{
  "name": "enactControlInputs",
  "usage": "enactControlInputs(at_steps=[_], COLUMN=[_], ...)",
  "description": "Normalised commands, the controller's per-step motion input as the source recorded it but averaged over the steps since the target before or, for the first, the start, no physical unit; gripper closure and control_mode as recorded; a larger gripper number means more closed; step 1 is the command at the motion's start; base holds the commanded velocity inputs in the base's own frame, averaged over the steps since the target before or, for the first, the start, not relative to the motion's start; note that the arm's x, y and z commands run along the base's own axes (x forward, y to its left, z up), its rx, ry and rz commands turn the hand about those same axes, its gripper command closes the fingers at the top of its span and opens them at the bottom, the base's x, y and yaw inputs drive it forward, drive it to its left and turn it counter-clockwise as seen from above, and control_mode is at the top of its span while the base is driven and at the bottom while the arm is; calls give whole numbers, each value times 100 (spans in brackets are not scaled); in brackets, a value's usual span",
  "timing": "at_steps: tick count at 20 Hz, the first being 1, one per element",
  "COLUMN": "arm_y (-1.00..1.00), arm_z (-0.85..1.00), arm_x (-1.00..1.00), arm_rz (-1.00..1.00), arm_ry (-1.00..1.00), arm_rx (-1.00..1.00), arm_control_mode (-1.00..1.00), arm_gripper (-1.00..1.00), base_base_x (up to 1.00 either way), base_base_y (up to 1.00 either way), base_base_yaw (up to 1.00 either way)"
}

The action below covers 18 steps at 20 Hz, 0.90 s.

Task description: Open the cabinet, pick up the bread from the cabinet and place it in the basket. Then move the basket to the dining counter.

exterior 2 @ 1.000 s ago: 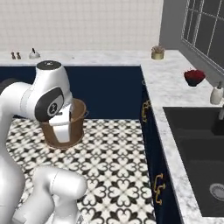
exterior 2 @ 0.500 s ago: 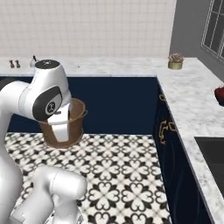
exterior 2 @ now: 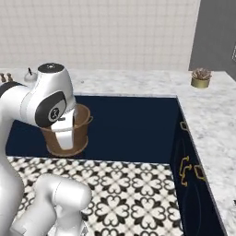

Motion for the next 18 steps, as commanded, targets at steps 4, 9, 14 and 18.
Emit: enactControlInputs(at_steps=[4,9,14,18], arm_y=[0,0,0,0], arm_z=[0,0,0,0], arm_x=[0,0,0,0], arm_rz=[0,0,0,0], arm_ry=[0,0,0,0], arm_rx=[0,0,0,0], arm_control_mode=[100,100,100,100], arm_gripper=[100,100,100,100], base_base_x=[100,100,100,81], base_base_y=[15,11,1,0], base_base_yaw=[11,18,16,10])
